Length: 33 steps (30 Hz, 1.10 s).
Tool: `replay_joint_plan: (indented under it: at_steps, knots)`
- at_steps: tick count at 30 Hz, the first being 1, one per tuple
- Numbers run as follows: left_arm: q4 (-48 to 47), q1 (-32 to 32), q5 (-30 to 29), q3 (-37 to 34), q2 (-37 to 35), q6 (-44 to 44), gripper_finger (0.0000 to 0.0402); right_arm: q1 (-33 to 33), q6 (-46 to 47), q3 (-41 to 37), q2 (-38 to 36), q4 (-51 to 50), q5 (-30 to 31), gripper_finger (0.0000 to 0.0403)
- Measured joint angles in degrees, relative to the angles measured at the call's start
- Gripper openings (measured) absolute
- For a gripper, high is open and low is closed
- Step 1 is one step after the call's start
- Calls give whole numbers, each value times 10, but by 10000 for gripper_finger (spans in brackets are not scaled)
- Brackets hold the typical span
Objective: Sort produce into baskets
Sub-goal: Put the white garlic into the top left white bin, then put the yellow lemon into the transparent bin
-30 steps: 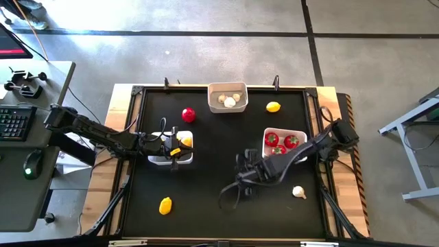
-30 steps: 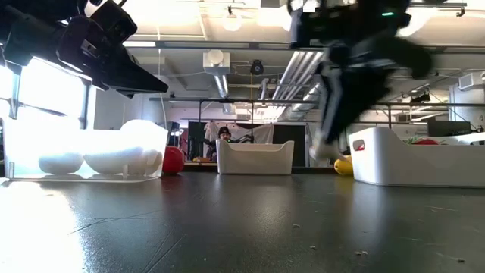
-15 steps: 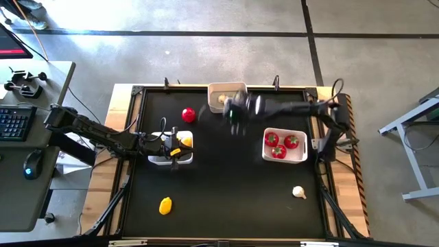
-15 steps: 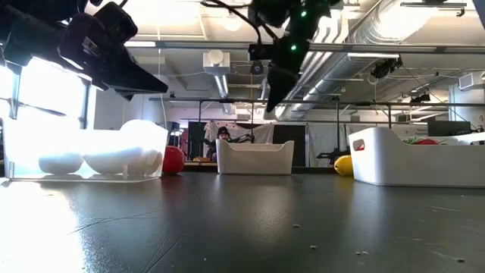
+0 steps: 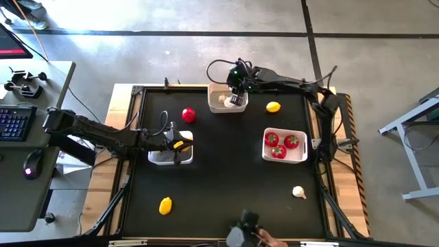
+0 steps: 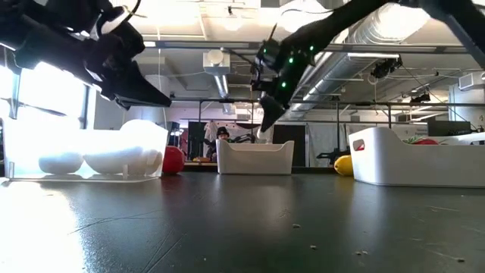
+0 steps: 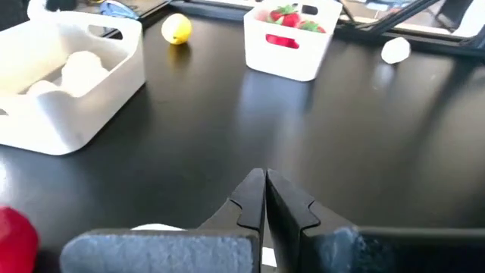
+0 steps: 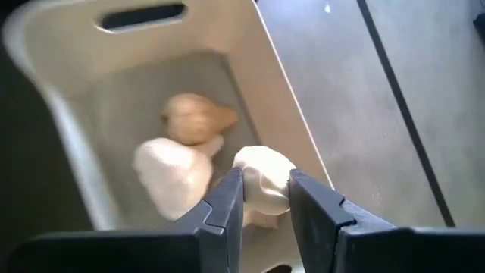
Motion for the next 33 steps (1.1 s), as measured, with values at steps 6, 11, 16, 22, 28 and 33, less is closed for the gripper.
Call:
replay_joint_plan:
  at_steps: [6, 11, 16, 22, 28, 33]
  knots:
    - [-4, 16, 0, 0, 0, 19, 0, -14, 7, 10, 34, 4, -12, 83]
    - [-4, 34, 0, 0, 0, 26, 0, -19, 17, 10, 42, 1, -14, 83]
    - [-5, 46, -1, 0, 0, 26, 0, -21, 21, 10, 41, 16, -13, 83]
    - [-6, 48, 0, 0, 0, 27, 0, -20, 23, 10, 41, 16, -13, 110]
    - [-6, 48, 0, 0, 0, 26, 0, -20, 21, 10, 41, 15, -15, 161]
    - [-6, 48, 0, 0, 0, 29, 0, -20, 18, 10, 41, 28, -15, 206]
